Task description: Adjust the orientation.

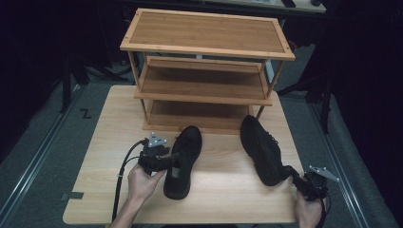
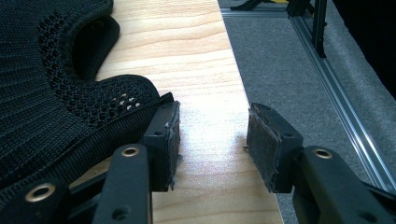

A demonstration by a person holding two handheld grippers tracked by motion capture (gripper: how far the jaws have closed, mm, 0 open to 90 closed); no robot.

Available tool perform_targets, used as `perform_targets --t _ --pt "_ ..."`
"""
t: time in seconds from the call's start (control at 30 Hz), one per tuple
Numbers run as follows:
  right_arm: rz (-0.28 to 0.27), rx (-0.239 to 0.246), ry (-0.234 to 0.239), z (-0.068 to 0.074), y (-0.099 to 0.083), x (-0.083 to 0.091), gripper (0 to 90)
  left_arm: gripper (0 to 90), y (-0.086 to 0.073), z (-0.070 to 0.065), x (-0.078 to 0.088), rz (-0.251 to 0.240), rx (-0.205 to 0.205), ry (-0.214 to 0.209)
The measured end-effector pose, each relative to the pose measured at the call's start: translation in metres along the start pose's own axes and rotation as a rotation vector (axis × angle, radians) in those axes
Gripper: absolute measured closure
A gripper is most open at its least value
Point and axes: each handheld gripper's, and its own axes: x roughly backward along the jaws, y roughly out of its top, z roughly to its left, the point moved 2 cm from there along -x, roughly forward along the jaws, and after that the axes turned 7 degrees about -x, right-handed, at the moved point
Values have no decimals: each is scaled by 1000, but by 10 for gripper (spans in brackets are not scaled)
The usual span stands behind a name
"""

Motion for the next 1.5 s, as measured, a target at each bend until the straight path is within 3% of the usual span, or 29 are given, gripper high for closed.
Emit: perform_targets --t 0.37,0.87,1.13,1.2,1.27,1.5 --pt "0 0 0 0 0 0 542 580 -6 -2 4 5 8 3" --pt "0 1 -2 0 0 0 539 637 -8 -6 -16 32 13 26" --pt "0 1 -2 0 0 0 539 811 -10 -6 -20 2 48 6" --pt "0 2 -2 0 0 0 538 845 -11 -7 -19 -4 49 19" --pt "0 2 -3 0 0 0 537 865 -11 -8 -19 -9 54 23" --pt "0 2 -5 0 0 0 534 880 -10 -9 -18 -36 78 -19"
